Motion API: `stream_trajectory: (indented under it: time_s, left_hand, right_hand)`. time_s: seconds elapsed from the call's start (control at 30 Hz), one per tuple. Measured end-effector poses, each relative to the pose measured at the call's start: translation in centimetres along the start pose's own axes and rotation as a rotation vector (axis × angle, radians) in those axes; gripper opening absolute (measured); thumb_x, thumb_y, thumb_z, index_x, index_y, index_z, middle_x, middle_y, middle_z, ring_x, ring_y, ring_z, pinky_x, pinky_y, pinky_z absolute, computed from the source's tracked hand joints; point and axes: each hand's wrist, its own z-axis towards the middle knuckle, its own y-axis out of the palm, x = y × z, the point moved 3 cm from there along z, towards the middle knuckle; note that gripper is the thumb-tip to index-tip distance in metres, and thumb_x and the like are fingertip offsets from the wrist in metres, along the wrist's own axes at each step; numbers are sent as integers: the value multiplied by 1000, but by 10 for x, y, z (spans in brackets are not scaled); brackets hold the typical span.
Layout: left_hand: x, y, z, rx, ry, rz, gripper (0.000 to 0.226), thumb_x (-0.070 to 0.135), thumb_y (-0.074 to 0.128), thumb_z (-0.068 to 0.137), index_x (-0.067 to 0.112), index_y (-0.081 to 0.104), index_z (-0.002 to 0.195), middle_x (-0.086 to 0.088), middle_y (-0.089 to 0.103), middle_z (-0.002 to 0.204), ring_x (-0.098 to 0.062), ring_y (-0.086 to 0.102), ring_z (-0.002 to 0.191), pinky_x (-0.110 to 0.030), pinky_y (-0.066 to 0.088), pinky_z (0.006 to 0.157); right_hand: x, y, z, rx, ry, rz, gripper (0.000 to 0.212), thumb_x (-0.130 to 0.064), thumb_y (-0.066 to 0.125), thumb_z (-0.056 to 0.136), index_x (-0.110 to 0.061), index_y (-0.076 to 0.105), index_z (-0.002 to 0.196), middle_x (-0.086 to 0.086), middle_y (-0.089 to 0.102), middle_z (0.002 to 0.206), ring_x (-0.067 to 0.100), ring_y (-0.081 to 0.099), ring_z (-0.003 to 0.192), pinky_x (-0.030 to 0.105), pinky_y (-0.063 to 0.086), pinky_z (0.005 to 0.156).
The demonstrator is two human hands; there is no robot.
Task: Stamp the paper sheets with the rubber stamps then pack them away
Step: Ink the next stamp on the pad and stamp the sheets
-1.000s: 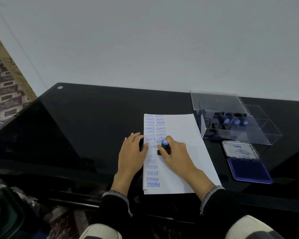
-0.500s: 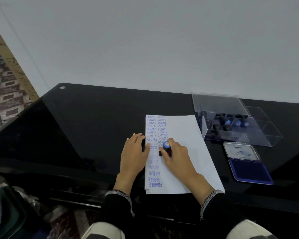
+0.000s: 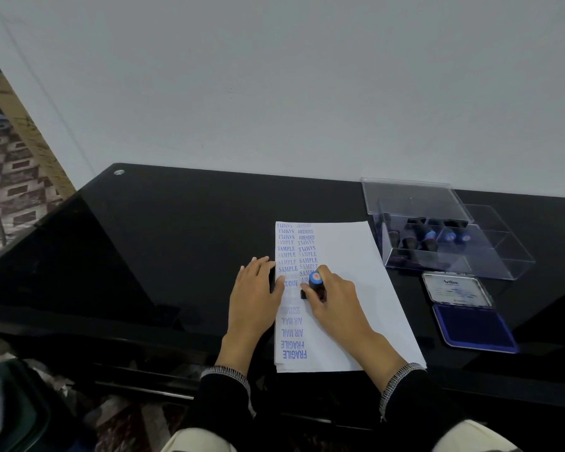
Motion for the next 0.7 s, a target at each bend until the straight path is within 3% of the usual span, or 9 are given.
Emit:
stream_trajectory:
  time_s: [0.17, 0.3, 0.43, 0.57, 0.7]
  left_hand:
    - [0, -1, -1, 1, 7, 10, 44, 39, 43, 100, 20, 45, 139, 5, 38, 150, -12, 22, 144, -30, 11, 118]
    - [0, -1, -1, -3, 7, 10, 44, 39, 42, 100, 20, 45, 139, 5, 39, 150, -12, 22, 144, -31, 11, 118]
    - [0, 0, -1, 3, 17, 14, 44, 39, 43, 99, 19, 47, 138, 5, 40, 149, -12, 24, 143, -32, 13, 119]
    - [-1, -1, 0, 15, 14, 2, 44, 40, 45, 98, 19, 49, 137, 5, 43, 147, -12, 27, 142, -33, 17, 119]
    - [-2, -2, 1, 36, 14, -17, 42, 40, 49, 96, 19, 52, 133, 6, 46, 143, -12, 32, 138, -34, 22, 118]
  right_hand:
    - [0, 0, 0, 4, 2, 2, 22, -26, 61, 90, -18, 40, 87, -4, 57, 81, 13, 53, 68, 17, 39, 58]
    - [-1, 0, -1, 3, -4, -45, 22, -29, 59, 91, -20, 39, 91, 1, 60, 87, 14, 51, 71, 12, 35, 57]
    - [-3, -2, -1, 18, -1, -18, 24, -26, 61, 91, -19, 39, 85, -7, 53, 75, 7, 48, 62, 10, 34, 56]
    - [-2, -12, -1, 84, 129, 208, 29, -18, 64, 89, -20, 40, 73, -15, 47, 62, 0, 50, 57, 8, 36, 54]
    - [16, -24, 2, 225, 370, 543, 27, -23, 64, 89, -16, 47, 69, -1, 51, 64, 10, 46, 60, 18, 39, 60]
